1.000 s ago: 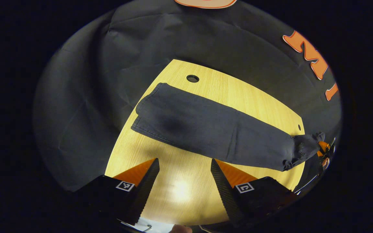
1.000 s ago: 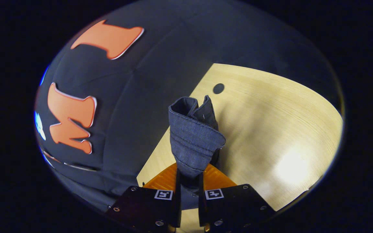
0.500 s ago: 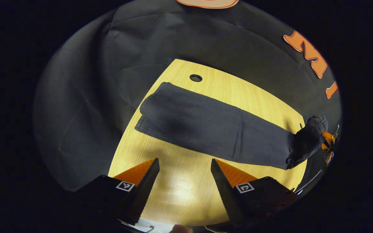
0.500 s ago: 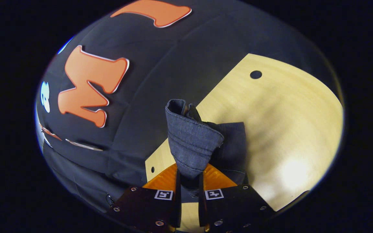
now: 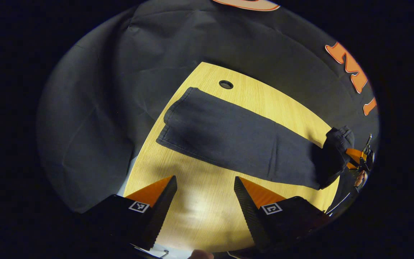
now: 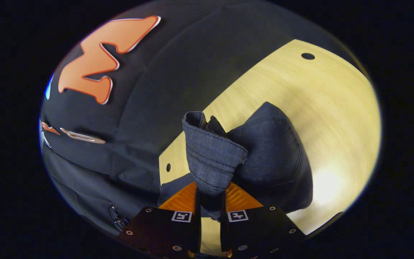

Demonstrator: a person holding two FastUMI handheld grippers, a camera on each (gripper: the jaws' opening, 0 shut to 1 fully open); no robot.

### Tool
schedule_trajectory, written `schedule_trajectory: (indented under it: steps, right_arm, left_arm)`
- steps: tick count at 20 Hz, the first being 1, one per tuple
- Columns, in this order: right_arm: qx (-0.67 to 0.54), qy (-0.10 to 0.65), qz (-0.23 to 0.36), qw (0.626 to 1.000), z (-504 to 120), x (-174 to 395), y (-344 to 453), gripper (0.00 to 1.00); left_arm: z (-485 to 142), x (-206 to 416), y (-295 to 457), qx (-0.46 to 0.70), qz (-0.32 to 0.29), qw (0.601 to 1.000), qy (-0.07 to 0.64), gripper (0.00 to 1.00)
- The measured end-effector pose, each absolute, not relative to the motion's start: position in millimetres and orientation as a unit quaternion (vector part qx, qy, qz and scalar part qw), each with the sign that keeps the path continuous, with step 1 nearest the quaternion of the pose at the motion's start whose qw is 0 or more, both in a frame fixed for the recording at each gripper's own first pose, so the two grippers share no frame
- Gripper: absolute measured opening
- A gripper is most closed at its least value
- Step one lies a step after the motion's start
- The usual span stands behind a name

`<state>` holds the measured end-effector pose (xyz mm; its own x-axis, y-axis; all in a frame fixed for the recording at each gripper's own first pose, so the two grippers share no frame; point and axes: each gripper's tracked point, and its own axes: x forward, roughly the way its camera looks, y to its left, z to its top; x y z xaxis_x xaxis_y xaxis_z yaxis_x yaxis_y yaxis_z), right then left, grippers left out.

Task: Grasp the waist and the cuffs of the jeans and fold them to make the two legs overlap; first hold the waist and fold one-third of the jeans toward the cuffs, then hold the cuffs and fold the remaining one-third in the same direction to finish folding.

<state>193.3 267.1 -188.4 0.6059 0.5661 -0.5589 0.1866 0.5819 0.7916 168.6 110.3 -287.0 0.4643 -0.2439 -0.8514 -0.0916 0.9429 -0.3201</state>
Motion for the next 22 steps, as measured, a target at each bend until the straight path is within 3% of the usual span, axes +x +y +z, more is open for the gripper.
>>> schedule_trajectory:
  steps: [4, 11, 15, 16, 17, 18, 19, 21, 22]
  right_arm:
    - [0.413, 0.465, 0.120, 0.774, -220.9, 185.6, 307.9, 0.22]
    - [0.352, 0.462, 0.094, 0.809, -225.3, 188.0, 315.1, 0.22]
    - [0.349, 0.465, 0.120, 0.805, -223.4, 172.6, 319.5, 0.42]
    - [0.343, 0.464, 0.126, 0.807, -223.7, 173.2, 323.1, 0.44]
    - [0.342, 0.459, 0.132, 0.809, -222.5, 174.9, 323.8, 0.38]
    - [0.342, 0.455, 0.138, 0.811, -223.0, 175.1, 323.9, 0.63]
    - [0.360, 0.449, 0.160, 0.802, -215.3, 172.2, 330.6, 0.62]
    - [0.395, 0.440, 0.200, 0.781, -188.1, 163.4, 350.1, 0.87]
    - [0.384, 0.424, 0.197, 0.796, -181.0, 164.4, 347.2, 0.93]
  left_arm:
    - [-285.7, 169.4, 111.1, -0.158, -0.046, 0.839, 0.518, 0.97]
    - [-289.8, 168.1, 108.4, -0.168, -0.048, 0.834, 0.524, 0.97]
    - [-293.8, 167.8, 108.5, -0.179, -0.052, 0.829, 0.528, 1.00]
    - [-293.9, 167.8, 107.9, -0.182, -0.054, 0.828, 0.528, 0.97]
    - [-295.9, 167.9, 108.8, -0.184, -0.056, 0.827, 0.528, 0.97]
    - [-298.0, 167.8, 108.7, -0.186, -0.055, 0.826, 0.530, 0.97]
    - [-299.7, 167.6, 107.8, -0.189, -0.055, 0.823, 0.533, 0.97]
    - [-301.6, 169.0, 109.2, -0.203, -0.054, 0.818, 0.535, 0.97]
    - [-302.4, 168.5, 109.3, -0.210, -0.053, 0.816, 0.536, 0.97]
